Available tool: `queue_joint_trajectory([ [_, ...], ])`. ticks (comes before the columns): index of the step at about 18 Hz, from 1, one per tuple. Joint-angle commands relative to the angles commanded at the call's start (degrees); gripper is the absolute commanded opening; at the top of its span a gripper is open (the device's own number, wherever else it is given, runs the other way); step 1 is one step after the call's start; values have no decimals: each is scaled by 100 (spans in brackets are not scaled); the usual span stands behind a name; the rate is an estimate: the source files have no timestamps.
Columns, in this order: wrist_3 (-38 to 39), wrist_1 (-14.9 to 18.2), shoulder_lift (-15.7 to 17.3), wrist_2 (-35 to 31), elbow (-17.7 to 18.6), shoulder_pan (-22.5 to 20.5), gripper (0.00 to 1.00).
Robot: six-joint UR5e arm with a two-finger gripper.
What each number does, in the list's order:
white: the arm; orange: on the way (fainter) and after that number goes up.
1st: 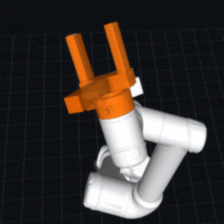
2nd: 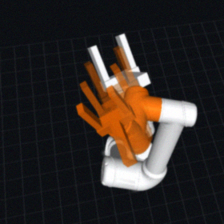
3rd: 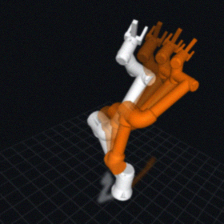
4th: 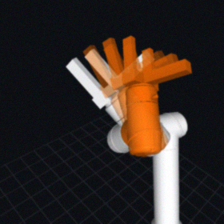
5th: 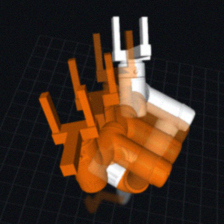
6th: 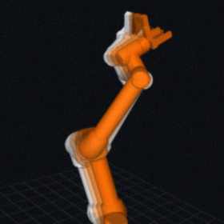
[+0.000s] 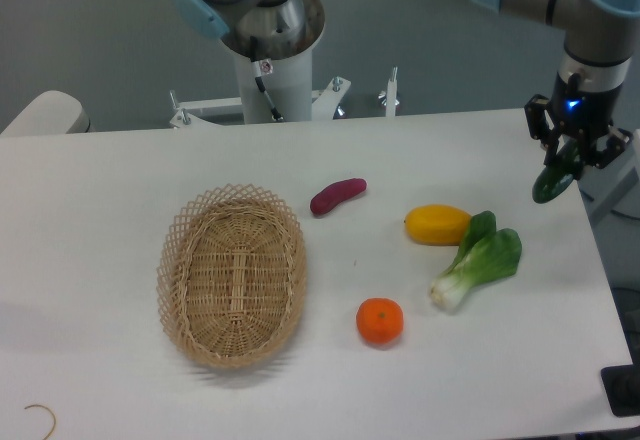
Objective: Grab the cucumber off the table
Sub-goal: 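Lift the held cucumber up and carry it away from the vegetables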
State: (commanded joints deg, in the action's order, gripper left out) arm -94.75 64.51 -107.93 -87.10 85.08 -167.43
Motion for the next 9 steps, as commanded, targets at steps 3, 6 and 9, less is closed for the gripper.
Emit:
queue_joint_trajectory([
  [3,0,0,0,26,35,-18,7],
  [6,0,0,0,-9,53,-18,7],
  [9,0,0,9,9,44,-26,7],
])
